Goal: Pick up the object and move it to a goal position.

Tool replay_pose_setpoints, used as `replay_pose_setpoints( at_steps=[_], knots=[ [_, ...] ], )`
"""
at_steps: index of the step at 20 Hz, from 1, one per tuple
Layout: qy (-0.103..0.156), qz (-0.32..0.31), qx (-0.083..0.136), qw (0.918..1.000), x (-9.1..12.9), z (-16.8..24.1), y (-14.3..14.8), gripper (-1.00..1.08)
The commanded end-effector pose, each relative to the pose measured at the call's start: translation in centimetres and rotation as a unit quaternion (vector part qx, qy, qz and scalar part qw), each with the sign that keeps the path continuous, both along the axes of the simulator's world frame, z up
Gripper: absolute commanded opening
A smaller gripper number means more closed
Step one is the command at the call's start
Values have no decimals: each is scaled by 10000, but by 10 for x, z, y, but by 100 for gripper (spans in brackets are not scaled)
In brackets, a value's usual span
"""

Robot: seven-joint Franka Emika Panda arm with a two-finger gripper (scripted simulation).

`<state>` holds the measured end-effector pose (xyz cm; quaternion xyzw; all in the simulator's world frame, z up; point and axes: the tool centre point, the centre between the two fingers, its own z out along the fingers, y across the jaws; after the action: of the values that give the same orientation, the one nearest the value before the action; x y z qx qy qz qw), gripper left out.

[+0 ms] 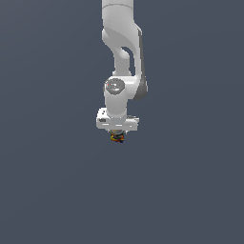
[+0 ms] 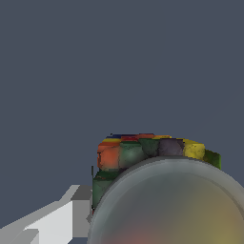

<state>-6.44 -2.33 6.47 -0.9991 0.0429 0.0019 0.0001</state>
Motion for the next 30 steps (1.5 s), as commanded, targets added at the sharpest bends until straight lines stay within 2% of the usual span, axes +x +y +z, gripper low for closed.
replay_pose_setpoints(
  at_steps=[1, 18, 24, 30],
  knots=[
    [-17, -2, -1, 10000, 13, 4, -13, -100],
    [-17, -2, -1, 10000, 103, 26, -106, -100],
    [-17, -2, -1, 10000, 123, 30, -125, -100],
    [-17, -2, -1, 10000, 133, 32, -134, -100]
  ],
)
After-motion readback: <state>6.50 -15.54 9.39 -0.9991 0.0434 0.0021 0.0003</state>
